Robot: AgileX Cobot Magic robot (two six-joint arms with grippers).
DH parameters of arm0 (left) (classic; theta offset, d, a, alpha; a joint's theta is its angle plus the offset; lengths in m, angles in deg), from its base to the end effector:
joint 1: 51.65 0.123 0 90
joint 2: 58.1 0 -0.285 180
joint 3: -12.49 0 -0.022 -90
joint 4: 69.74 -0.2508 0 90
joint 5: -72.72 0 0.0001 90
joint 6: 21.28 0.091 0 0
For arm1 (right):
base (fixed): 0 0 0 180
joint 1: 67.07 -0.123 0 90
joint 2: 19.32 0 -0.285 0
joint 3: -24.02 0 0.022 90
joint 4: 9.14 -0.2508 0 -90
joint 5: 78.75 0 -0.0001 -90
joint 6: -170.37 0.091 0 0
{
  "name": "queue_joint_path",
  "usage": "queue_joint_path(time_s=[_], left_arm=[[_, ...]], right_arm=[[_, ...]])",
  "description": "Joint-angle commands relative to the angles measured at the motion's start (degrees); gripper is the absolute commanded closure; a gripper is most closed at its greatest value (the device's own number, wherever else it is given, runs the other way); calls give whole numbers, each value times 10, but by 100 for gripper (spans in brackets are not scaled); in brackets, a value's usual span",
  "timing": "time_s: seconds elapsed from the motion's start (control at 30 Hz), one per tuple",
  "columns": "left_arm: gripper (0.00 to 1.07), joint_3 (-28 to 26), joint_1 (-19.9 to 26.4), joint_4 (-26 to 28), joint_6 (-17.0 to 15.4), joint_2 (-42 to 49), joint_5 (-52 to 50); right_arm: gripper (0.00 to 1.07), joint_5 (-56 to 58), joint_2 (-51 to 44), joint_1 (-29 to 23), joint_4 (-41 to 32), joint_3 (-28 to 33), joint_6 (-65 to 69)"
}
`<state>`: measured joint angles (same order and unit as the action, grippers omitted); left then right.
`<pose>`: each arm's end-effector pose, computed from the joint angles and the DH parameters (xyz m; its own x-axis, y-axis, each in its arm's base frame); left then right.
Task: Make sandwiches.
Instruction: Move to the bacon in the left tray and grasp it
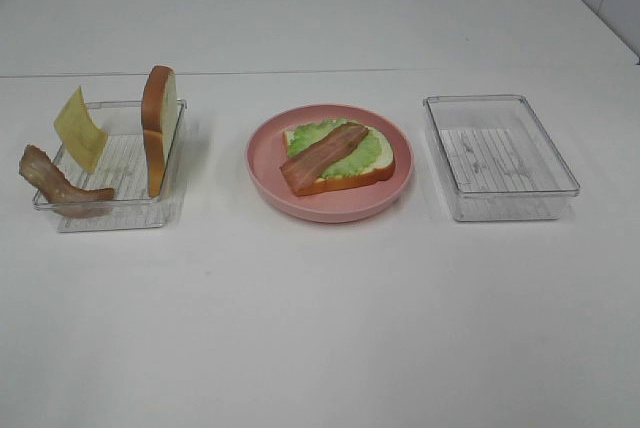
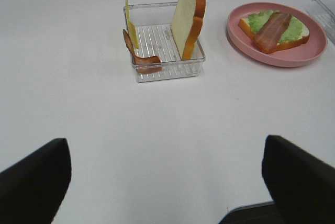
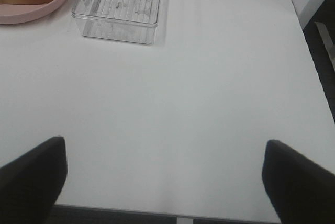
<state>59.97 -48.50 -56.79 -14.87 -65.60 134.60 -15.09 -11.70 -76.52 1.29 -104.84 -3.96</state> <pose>-0.0088 -0.0185 0.2826 -0.4410 -0.0204 -0.8973 0.1249 0.9886 -0.0839 -0.0009 -0.0151 0.2620 -0.5237 -0.0697 -0.8491 -0.0172 0.9973 -0.0712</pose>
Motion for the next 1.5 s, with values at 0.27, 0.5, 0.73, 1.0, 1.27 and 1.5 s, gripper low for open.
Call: queue_joint_path(time_s=[0.27, 0.5, 0.73, 1.0, 1.27, 1.5], left_arm=[[16, 2, 1, -1, -2, 7, -3], [16, 2, 1, -1, -2, 7, -3], [16, 2, 1, -1, -2, 7, -3], [16, 2, 1, -1, -2, 7, -3], [16, 2, 1, -1, -2, 7, -3], [16, 2, 1, -1, -2, 7, -3]], right_arm=[[8, -6, -21, 20, -10, 1, -6], [8, -6, -21, 29, -11, 1, -6], [8, -5, -21, 29, -11, 1, -6], [8, -5, -21, 29, -11, 1, -6], [8, -5, -21, 29, -11, 1, -6], [8, -5, -21, 29, -11, 1, -6]])
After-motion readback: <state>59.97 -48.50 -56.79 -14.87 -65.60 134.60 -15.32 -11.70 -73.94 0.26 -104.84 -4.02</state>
